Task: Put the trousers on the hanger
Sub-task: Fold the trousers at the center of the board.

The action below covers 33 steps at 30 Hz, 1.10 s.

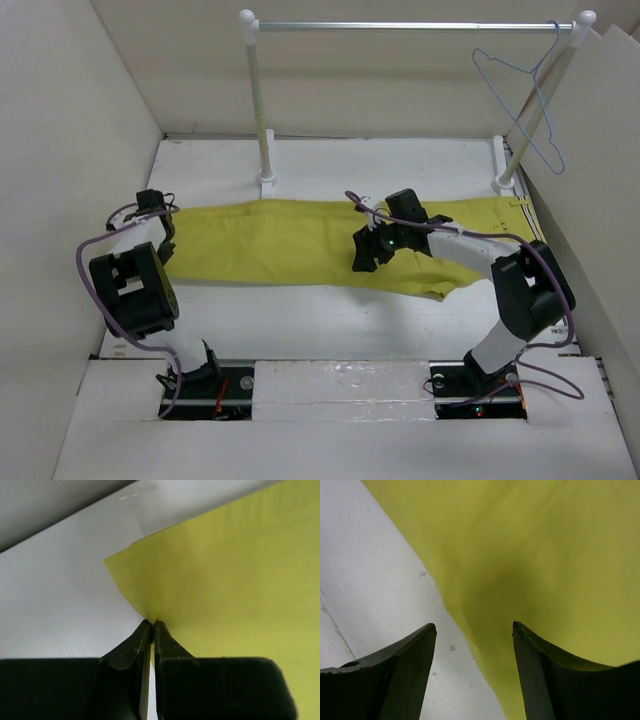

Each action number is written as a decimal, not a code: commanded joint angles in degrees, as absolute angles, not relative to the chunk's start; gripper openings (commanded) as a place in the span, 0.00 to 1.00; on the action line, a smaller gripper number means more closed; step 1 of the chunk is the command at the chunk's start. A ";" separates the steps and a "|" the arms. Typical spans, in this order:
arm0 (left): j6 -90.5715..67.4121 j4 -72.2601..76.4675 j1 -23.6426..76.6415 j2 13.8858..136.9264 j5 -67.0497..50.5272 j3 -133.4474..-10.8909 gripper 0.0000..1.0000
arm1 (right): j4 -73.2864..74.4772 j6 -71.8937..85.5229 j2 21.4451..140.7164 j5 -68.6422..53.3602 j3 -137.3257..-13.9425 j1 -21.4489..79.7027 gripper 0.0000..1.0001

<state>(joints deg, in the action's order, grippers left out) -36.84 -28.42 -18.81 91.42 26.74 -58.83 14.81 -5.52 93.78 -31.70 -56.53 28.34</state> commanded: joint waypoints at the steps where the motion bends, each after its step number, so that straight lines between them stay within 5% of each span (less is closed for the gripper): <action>1: -40.42 -32.16 -19.42 94.82 36.28 -57.83 0.00 | 15.99 -7.91 92.38 -32.96 -59.06 26.81 0.69; 4: -40.70 -32.44 -21.35 95.19 35.35 -58.97 0.05 | 18.71 -8.87 90.36 -32.08 -59.41 25.15 0.70; 9: -38.06 -31.21 -21.97 90.36 28.76 -62.22 0.50 | 21.09 -7.66 83.96 -30.50 -58.54 20.57 0.70; 12: -35.78 -29.27 -17.35 85.97 23.04 -65.56 0.59 | 21.97 -4.85 78.08 -28.57 -56.70 16.54 0.68; 15: -34.19 -26.73 -4.56 84.55 20.48 -69.69 0.55 | 20.83 -0.63 72.97 -26.55 -53.62 10.67 0.54; 16: -33.93 -25.76 -0.31 85.68 19.78 -71.70 0.51 | 20.40 -0.09 70.17 -26.28 -51.44 8.63 0.21; 17: -34.19 -25.40 4.17 86.74 19.60 -72.85 0.46 | 20.22 1.83 68.92 -26.63 -50.20 6.53 0.05; 19: -34.63 -25.14 17.14 91.37 18.82 -77.31 0.32 | 20.13 4.56 65.94 -27.68 -46.78 -0.13 0.00; 20: -34.54 -24.96 21.23 93.23 18.46 -78.74 0.10 | 19.87 5.53 64.87 -28.21 -45.45 -2.26 0.00; 21: -34.45 -25.05 24.84 94.90 17.85 -80.49 0.00 | 19.52 7.63 63.73 -28.73 -44.13 -4.46 0.00; 23: -33.15 -24.61 33.90 100.44 16.27 -84.98 0.00 | 18.90 10.09 59.78 -26.99 -40.35 -10.09 0.00; 25: -32.52 -23.29 38.41 103.88 16.26 -87.10 0.00 | 17.93 13.44 56.87 -27.33 -37.98 -16.41 0.12; 26: -32.08 -22.68 41.54 104.67 16.00 -87.19 0.00 | 17.76 14.40 54.17 -26.29 -36.05 -17.91 0.34; 29: -31.29 -20.48 43.94 106.26 14.07 -85.96 0.00 | 17.14 16.79 51.16 -21.37 -32.97 -24.31 0.72; 33: -29.53 -16.80 45.18 105.12 11.52 -80.43 0.00 | 15.21 18.54 53.77 -21.27 -29.90 -36.54 0.82</action>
